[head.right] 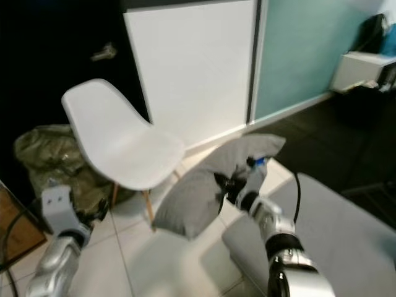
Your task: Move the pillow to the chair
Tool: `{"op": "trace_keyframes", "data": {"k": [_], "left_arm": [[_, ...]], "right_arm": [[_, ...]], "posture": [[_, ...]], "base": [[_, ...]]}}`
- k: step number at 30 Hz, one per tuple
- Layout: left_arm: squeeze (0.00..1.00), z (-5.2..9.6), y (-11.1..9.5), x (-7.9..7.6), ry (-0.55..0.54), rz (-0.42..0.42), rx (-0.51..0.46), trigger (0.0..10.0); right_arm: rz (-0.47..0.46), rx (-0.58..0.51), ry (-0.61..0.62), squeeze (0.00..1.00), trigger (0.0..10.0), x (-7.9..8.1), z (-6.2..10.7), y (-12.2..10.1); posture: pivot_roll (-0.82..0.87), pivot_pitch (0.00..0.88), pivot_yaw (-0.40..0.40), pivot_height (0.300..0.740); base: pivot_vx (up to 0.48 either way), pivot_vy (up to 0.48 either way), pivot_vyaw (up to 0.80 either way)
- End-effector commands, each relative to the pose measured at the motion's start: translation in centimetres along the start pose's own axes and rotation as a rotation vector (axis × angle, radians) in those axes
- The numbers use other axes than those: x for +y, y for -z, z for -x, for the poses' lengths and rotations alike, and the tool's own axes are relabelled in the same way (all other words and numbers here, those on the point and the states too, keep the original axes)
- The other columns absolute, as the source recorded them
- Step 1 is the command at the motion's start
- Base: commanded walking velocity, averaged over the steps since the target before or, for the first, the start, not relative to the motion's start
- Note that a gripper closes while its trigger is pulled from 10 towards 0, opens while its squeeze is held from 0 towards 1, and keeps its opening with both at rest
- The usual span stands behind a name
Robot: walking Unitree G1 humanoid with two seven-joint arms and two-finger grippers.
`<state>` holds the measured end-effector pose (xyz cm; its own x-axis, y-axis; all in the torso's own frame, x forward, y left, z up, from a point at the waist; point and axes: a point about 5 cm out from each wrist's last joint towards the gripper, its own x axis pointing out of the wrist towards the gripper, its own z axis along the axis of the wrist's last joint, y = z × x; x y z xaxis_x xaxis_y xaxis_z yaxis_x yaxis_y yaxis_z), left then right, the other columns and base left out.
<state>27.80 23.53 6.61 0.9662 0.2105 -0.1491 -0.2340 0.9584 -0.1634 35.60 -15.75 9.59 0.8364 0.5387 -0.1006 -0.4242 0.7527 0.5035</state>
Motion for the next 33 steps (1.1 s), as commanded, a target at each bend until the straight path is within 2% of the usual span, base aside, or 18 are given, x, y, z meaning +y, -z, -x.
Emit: {"op": "trace_keyframes", "data": {"k": [1,9,23,33], "left_arm": [[0.00,0.22,0.16,0.82,-0.022,-0.004,0.013,10.0],[0.00,0.10,0.48,0.87,-0.001,-0.015,0.040,10.0],[0.00,0.10,0.55,0.25,0.023,-0.019,0.043,10.0],[0.00,0.24,0.76,0.47,0.024,-0.023,0.051,10.0]], "right_arm": [[0.022,-0.055,-0.049,0.00,10.0,1.14,-0.90,-1.36],[0.043,-0.037,0.025,0.00,10.0,0.81,-1.09,-1.10],[0.035,-0.060,0.036,0.00,10.0,0.48,-0.87,-1.64],[0.037,-0.066,0.024,0.00,10.0,0.69,-0.99,-1.79]], "posture": [[-0.11,0.000,-0.033,0.740],[-0.10,0.000,-0.006,0.740],[-0.11,0.000,-0.019,0.740],[-0.12,0.000,-0.010,0.740]], "base": [[0.000,0.000,0.80],[0.077,0.000,0.00],[0.375,0.000,0.00],[0.471,0.000,0.00]]}}
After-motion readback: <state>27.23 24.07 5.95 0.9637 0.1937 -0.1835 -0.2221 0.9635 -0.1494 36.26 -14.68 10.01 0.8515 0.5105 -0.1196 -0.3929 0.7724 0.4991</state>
